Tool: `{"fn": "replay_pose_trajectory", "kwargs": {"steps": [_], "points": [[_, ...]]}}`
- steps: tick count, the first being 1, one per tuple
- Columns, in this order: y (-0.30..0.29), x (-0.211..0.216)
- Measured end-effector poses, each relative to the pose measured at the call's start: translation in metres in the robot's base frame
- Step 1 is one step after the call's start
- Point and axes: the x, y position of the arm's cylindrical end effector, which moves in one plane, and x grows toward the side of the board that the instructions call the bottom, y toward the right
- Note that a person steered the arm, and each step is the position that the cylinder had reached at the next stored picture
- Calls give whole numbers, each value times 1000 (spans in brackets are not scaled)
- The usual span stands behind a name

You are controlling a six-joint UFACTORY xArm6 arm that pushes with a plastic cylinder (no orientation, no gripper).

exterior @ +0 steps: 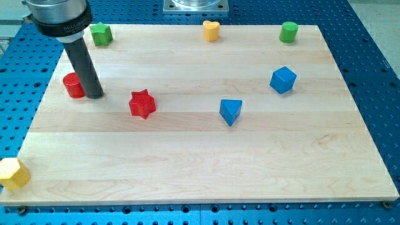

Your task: Place the hexagon at the bottom left corner of the board

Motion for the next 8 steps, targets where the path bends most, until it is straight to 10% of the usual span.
{"fn": "replay_pose_trajectory", "kwargs": {"steps": [8], "points": [[-102,124]]}}
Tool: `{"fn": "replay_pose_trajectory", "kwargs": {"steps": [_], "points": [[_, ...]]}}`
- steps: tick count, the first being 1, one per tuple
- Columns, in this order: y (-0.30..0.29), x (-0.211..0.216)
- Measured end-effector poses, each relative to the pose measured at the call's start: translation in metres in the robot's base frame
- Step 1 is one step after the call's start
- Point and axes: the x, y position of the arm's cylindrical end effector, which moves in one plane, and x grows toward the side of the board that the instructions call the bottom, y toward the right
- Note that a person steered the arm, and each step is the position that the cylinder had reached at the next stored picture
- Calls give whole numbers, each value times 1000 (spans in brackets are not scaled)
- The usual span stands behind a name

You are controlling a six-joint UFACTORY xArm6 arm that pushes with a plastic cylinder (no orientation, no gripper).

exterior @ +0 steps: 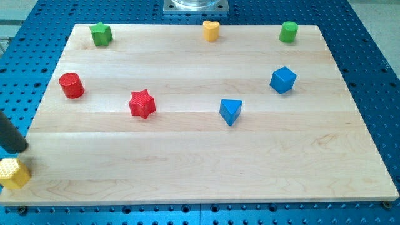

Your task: Place the hexagon at the bottom left corner of the board

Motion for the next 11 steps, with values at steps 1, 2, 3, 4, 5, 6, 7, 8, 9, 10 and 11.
{"fn": "replay_pose_trajectory", "kwargs": {"steps": [1,2,3,4,5,6,7,8,9,10,11], "points": [[0,17],[1,33],[8,37],[0,5],[0,5],[0,9],[0,15],[1,31],[0,37],[0,40],[3,42]]}}
